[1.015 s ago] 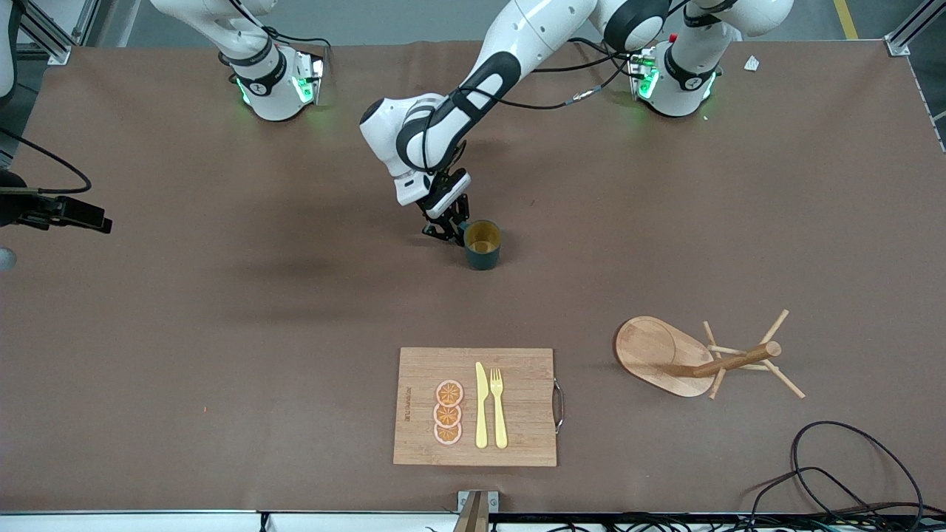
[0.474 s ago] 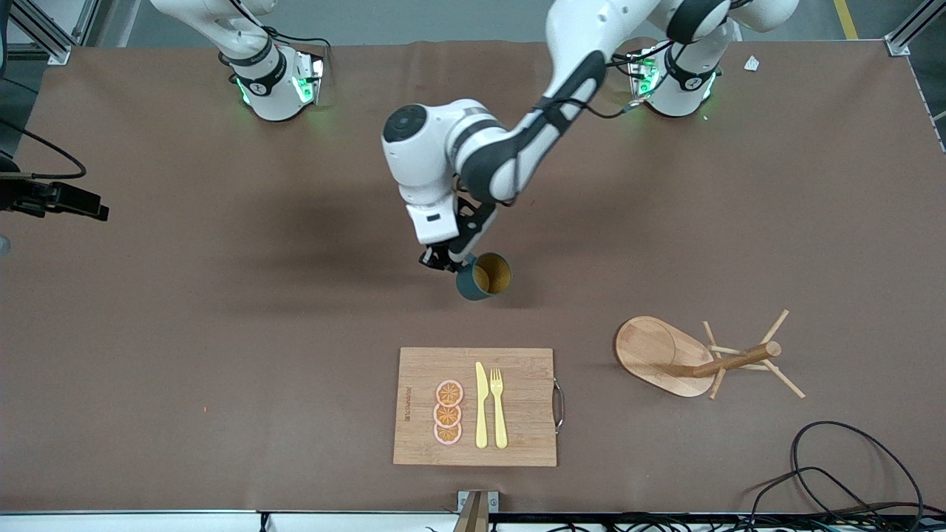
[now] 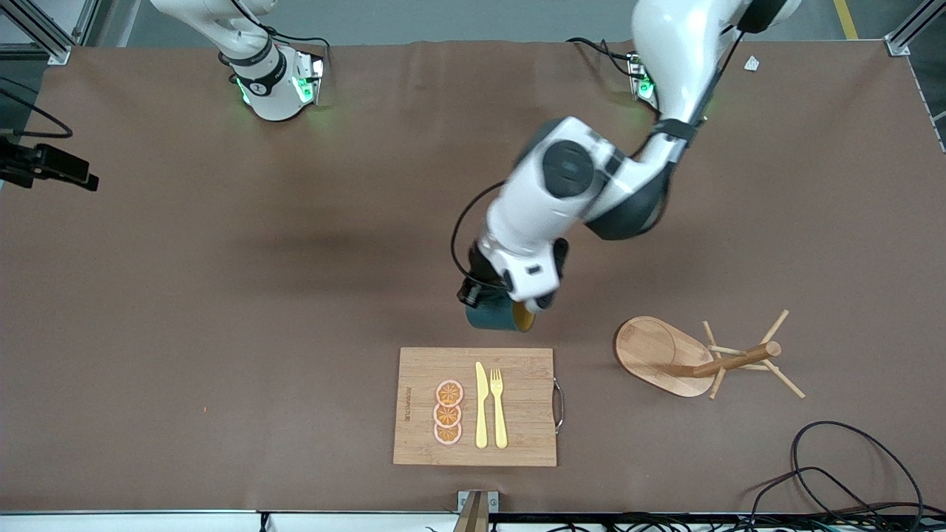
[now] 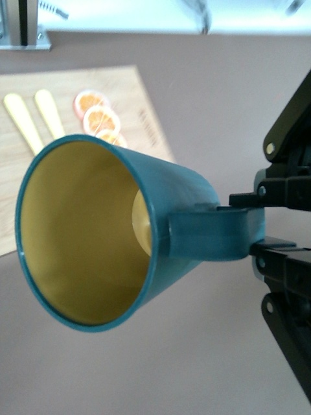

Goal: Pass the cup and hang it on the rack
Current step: 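Carry the teal mug with the left gripper to the wooden rack, then hang the mug handle on a rack peg with the left gripper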

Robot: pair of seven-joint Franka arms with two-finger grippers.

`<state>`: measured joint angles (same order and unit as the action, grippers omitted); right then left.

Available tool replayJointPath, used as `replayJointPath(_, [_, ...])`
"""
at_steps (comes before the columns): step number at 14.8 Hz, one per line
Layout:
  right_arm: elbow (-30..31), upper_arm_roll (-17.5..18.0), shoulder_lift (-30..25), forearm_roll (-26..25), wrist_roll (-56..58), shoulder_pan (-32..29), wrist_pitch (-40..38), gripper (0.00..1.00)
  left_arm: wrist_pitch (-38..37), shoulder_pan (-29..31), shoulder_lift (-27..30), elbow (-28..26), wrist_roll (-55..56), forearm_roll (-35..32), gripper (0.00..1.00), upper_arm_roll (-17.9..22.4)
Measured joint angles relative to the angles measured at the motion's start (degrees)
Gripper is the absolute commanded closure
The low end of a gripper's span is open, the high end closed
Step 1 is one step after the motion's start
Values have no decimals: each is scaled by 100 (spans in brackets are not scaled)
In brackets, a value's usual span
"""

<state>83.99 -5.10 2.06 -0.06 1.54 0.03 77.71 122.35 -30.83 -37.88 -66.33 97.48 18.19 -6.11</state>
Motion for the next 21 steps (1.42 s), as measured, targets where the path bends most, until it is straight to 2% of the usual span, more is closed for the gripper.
replayJointPath(3, [109,3,-185,0,1,1,57,0,-71,786,232,-53,-868,1430,100,-8])
replayJointPath(7, [131,7,-243,0,1,1,78,0,-510,1625,324,-176,-1671,2442,100,-252])
replayJointPath(12, [212,4,-377,0,1,0,46,0,-1509,3003,324,-307,-2756,2759,100,-888])
replayJointPath(15, [317,4,-516,0,1,0,93,0,-2050,3721,321,-485,-3571,3057,100,-1058])
replayJointPath(21, [380,-20,-541,66,151,-4,146,0,-2490,4277,299,-766,-4586,3474,100,-1084])
